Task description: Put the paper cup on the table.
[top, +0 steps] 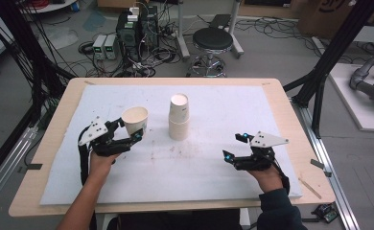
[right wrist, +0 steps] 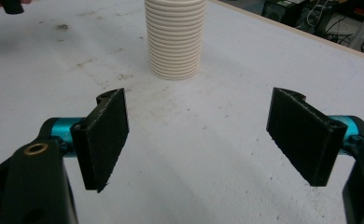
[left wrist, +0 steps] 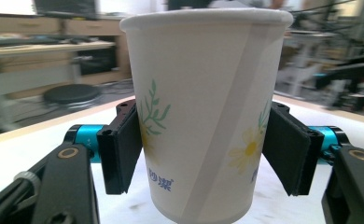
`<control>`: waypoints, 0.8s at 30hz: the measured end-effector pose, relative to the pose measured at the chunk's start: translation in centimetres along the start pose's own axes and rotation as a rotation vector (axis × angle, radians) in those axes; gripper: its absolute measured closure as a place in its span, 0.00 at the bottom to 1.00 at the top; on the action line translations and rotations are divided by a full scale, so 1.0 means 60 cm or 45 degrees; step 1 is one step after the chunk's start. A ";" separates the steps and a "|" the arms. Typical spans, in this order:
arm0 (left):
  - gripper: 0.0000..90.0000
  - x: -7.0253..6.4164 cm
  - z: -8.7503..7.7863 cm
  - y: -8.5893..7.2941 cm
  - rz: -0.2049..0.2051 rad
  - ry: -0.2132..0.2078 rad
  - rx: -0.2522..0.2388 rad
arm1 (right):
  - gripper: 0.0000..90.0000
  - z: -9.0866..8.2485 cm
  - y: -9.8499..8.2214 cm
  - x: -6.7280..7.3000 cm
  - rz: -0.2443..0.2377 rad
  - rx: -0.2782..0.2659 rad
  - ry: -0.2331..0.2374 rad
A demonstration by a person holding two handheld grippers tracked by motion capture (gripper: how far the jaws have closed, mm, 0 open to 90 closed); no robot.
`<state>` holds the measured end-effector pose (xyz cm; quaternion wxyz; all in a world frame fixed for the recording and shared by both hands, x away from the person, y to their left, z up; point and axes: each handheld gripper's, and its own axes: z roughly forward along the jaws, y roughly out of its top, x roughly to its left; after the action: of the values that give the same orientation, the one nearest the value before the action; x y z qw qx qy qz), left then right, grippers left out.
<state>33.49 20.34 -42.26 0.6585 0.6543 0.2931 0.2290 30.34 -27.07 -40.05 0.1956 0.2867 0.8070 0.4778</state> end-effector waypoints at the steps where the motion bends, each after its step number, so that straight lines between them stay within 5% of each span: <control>1: 0.37 0.006 0.004 -0.004 -0.012 0.028 0.010 | 0.24 0.000 -0.001 0.000 -0.004 0.000 -0.002; 12: 0.37 0.039 0.035 -0.037 -0.050 0.202 0.131 | 0.24 0.006 -0.004 0.005 -0.012 0.020 0.013; 24: 0.37 0.039 0.057 -0.056 0.009 0.321 0.415 | 0.24 0.005 -0.005 0.004 -0.025 0.026 0.016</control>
<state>37.27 19.34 -45.93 0.5011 0.7195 0.4041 0.2607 30.25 -26.82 -40.48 0.1923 0.2779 0.8158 0.4694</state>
